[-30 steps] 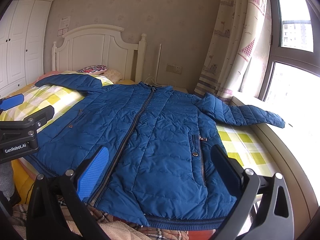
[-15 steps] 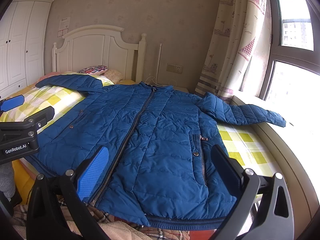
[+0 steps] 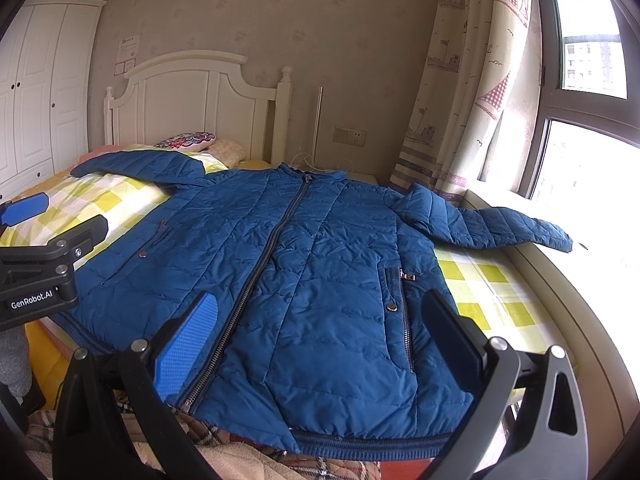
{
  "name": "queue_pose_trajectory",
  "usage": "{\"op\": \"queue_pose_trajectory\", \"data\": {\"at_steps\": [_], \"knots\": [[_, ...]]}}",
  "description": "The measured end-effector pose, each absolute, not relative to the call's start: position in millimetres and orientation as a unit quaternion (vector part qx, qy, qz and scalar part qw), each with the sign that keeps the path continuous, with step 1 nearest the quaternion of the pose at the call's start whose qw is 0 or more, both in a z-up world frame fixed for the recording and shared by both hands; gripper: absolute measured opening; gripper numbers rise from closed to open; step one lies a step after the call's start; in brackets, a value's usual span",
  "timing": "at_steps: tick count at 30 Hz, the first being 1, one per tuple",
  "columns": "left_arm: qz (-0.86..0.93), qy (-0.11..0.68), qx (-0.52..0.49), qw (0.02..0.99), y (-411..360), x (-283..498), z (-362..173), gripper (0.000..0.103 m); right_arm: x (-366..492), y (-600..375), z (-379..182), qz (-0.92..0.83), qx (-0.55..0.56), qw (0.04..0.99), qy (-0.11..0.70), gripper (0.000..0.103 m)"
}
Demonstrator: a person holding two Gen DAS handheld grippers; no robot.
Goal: Fold large clothes
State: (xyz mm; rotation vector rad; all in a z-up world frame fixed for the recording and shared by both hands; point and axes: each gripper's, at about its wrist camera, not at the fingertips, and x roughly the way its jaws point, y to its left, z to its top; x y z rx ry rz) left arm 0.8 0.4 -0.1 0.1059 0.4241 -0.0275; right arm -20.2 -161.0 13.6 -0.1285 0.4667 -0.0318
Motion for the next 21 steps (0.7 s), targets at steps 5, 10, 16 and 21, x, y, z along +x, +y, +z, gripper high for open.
{"op": "queue_pose_trajectory", "data": {"at_steps": [5, 10, 16, 21], "knots": [[-0.013, 0.21, 0.053, 0.976, -0.5, 0.2, -0.2, 0.099, -19.9, -161.9, 14.2, -0.015, -0.063, 0.971, 0.231, 0.101], [-0.014, 0.211, 0.053, 0.976, -2.0, -0.7, -0.6, 0.099, -19.9, -162.9, 14.5, -0.015, -0.062, 0.971, 0.231, 0.101], [-0.015, 0.213, 0.053, 0.976, -0.3, -1.4, -4.5, 0.099, -19.7, -163.2, 14.2, -0.015, -0.06, 0.971, 0.233, 0.101], [-0.019, 0.227, 0.053, 0.972, -2.7, 11.0, -12.4, 0.099, -17.9, -169.8, 12.4, 0.001, -0.04, 0.972, 0.234, 0.101]]}}
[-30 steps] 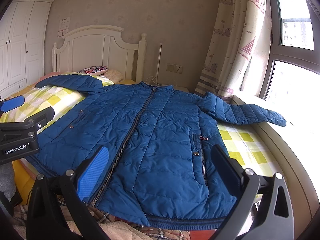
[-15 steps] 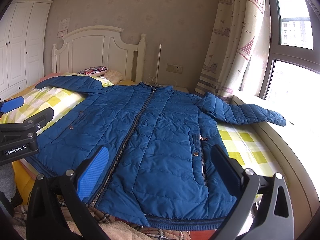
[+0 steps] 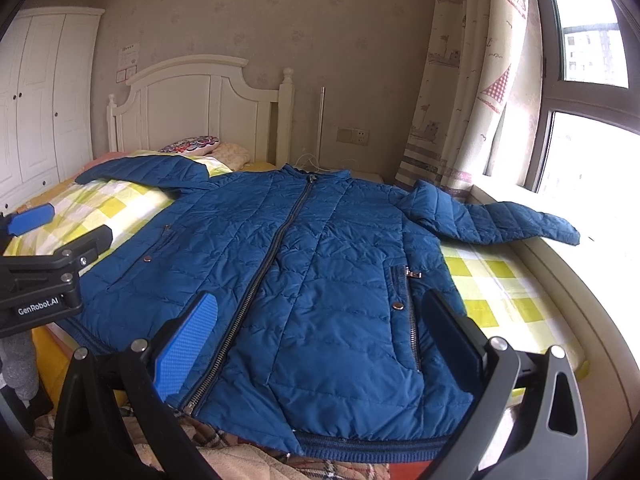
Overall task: Fold large clothes
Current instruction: 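Grasp the jacket sleeve cuff with the right gripper and lift it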
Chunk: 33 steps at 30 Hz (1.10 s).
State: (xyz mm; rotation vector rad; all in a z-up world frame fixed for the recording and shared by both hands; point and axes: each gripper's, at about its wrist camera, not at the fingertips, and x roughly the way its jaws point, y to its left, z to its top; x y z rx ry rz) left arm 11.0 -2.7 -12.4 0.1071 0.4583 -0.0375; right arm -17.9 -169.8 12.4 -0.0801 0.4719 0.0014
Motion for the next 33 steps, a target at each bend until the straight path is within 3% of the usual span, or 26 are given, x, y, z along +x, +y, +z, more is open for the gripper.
{"op": "queue_pose_trajectory", "data": {"at_steps": [7, 14, 16, 21, 29, 32, 33], "knots": [[-0.056, 0.297, 0.073, 0.951, -16.9, 47.2, -30.7, 0.099, 4.4, -193.9, 3.6, 0.008, -0.014, 0.966, 0.259, 0.101], [-0.073, 0.389, 0.173, 0.902, -54.1, 185.6, -59.6, 0.099, 93.4, -287.7, -0.6, -0.038, 0.098, 0.945, 0.309, 0.098], [-0.066, 0.399, 0.156, 0.901, -53.5, 229.1, -64.1, 0.099, 125.1, -324.5, -5.8, -0.077, 0.134, 0.935, 0.318, 0.09], [-0.029, 0.414, 0.08, 0.906, -32.9, 306.4, -81.2, 0.099, 195.1, -416.2, -21.9, -0.176, 0.205, 0.907, 0.323, 0.088], [-0.065, 0.439, 0.008, 0.896, -12.0, 320.9, -109.9, 0.099, 253.5, -528.4, -45.6, -0.268, 0.281, 0.872, 0.298, 0.087], [-0.055, 0.445, 0.025, 0.893, -17.5, 320.6, -111.6, 0.099, 271.8, -547.0, -51.8, -0.283, 0.282, 0.865, 0.303, 0.065], [-0.054, 0.448, 0.025, 0.892, -17.5, 323.1, -111.9, 0.099, 272.3, -547.0, -50.4, -0.284, 0.289, 0.864, 0.3, 0.044]]}}
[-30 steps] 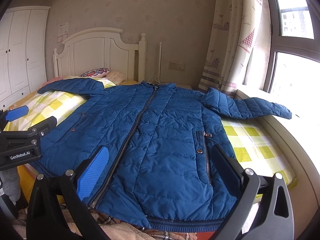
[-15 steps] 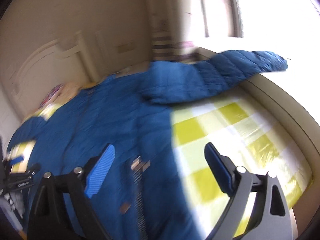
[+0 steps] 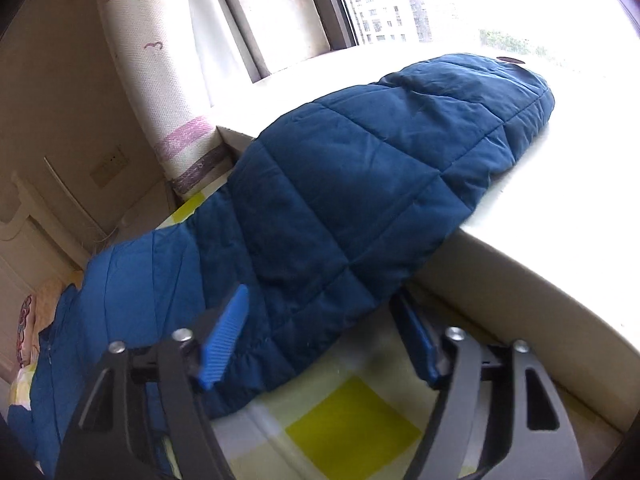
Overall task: Fold large clothes
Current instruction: 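Grasp the jacket sleeve cuff with the right gripper and lift it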
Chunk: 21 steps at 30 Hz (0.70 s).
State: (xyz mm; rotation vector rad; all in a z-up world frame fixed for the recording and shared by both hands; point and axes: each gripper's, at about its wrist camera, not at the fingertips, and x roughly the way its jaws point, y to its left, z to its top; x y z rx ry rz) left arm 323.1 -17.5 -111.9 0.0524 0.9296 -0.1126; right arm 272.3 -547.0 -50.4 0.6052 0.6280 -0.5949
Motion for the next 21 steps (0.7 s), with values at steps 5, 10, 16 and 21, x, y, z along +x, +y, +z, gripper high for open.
{"op": "queue_pose_trajectory", "data": {"at_steps": [5, 10, 16, 21], "knots": [[-0.061, 0.451, 0.024, 0.89, -17.0, 325.4, -110.9, 0.099, 277.8, -505.1, -4.3, -0.292, 0.194, 0.907, 0.233, 0.009], [-0.062, 0.448, 0.02, 0.892, -16.7, 327.9, -110.3, 0.099, 299.8, -354.7, 43.6, -0.136, -0.005, 0.97, 0.202, 0.008], [-0.065, 0.444, 0.012, 0.894, -14.8, 325.3, -108.9, 0.099, 333.8, -209.3, -26.6, 0.042, -0.132, 0.929, 0.342, 0.063], [-0.067, 0.441, 0.009, 0.895, -13.4, 323.3, -108.5, 0.099, 334.0, -213.7, -51.6, 0.069, -0.119, 0.902, 0.408, 0.074]]}}
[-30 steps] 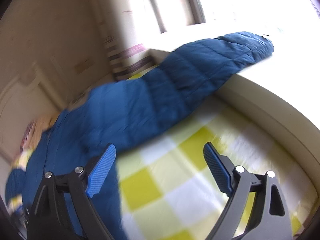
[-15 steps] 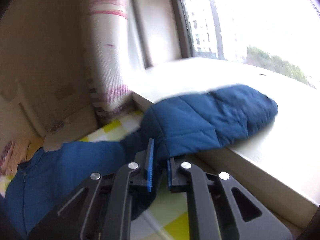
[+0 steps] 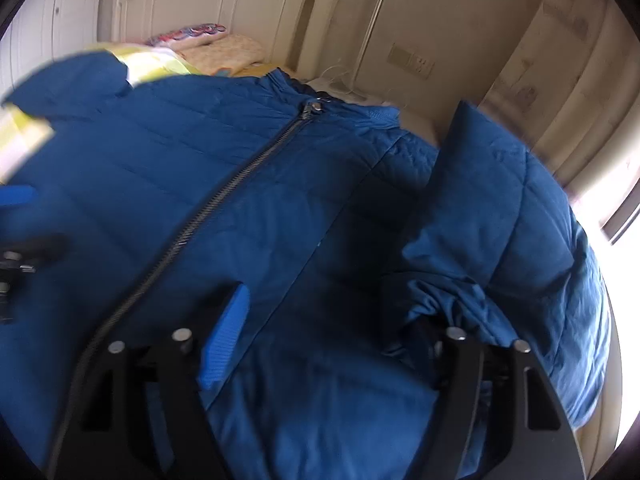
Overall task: Fold large clothes
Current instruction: 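Grasp the jacket sleeve cuff with the right gripper and lift it, then fold the held sleeve across the jacket front and release it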
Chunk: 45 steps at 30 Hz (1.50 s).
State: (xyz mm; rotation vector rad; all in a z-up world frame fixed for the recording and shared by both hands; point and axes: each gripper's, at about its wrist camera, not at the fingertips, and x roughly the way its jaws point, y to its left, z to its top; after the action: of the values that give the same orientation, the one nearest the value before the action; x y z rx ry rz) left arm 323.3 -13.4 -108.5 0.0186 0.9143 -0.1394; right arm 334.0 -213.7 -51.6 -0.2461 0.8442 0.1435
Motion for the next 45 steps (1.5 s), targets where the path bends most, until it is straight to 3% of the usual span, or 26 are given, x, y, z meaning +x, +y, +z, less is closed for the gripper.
{"op": "queue_pose_trajectory", "data": {"at_steps": [6, 11, 17, 22, 24, 25, 28, 33, 35, 36, 37, 41, 45], "knots": [[-0.069, 0.437, 0.004, 0.897, -11.6, 321.5, -106.9, 0.099, 249.3, -297.6, -9.4, 0.099, 0.094, 0.918, 0.373, 0.074], [-0.068, 0.437, 0.007, 0.897, -12.3, 321.8, -106.9, 0.099, 197.8, -416.7, -30.7, 0.04, 0.31, 0.887, 0.34, 0.075], [-0.068, 0.438, 0.005, 0.896, -13.3, 321.7, -106.5, 0.099, 178.4, -449.8, -43.2, 0.036, 0.388, 0.861, 0.327, 0.074], [-0.069, 0.437, 0.004, 0.897, -13.6, 322.0, -105.7, 0.099, 207.4, -479.0, -84.5, -0.02, 0.516, 0.793, 0.324, 0.075], [-0.07, 0.437, 0.002, 0.897, -14.0, 322.5, -105.1, 0.099, 223.3, -482.4, -91.9, -0.051, 0.517, 0.792, 0.322, 0.069], [-0.07, 0.437, 0.003, 0.897, -14.3, 322.7, -105.1, 0.099, 227.8, -479.2, -91.2, -0.056, 0.515, 0.794, 0.318, 0.054], [-0.07, 0.436, 0.002, 0.897, -13.3, 322.7, -106.0, 0.099, 234.9, -457.2, -56.0, -0.086, 0.439, 0.853, 0.27, 0.03], [-0.07, 0.433, -0.001, 0.899, -12.5, 322.8, -106.7, 0.099, 260.2, -331.7, 43.9, -0.054, 0.171, 0.964, 0.194, 0.028], [-0.07, 0.429, -0.009, 0.901, -9.9, 322.0, -105.8, 0.099, 267.2, -271.2, 67.7, 0.018, 0.091, 0.98, 0.176, 0.036], [-0.071, 0.427, -0.015, 0.901, -8.0, 321.6, -105.3, 0.099, 271.3, -245.9, 75.2, 0.059, 0.06, 0.981, 0.177, 0.061], [-0.071, 0.425, -0.022, 0.902, -5.9, 321.2, -104.7, 0.099, 272.3, -212.9, 80.6, 0.112, 0.022, 0.976, 0.183, 0.078], [-0.076, 0.418, -0.044, 0.904, 1.0, 319.0, -102.7, 0.099, 252.4, -168.1, 82.1, 0.192, 0.001, 0.965, 0.179, 0.078], [-0.09, 0.412, -0.064, 0.904, 6.6, 317.4, -101.3, 0.099, 242.8, -236.5, 63.4, 0.146, 0.084, 0.968, 0.188, 0.077]]}}
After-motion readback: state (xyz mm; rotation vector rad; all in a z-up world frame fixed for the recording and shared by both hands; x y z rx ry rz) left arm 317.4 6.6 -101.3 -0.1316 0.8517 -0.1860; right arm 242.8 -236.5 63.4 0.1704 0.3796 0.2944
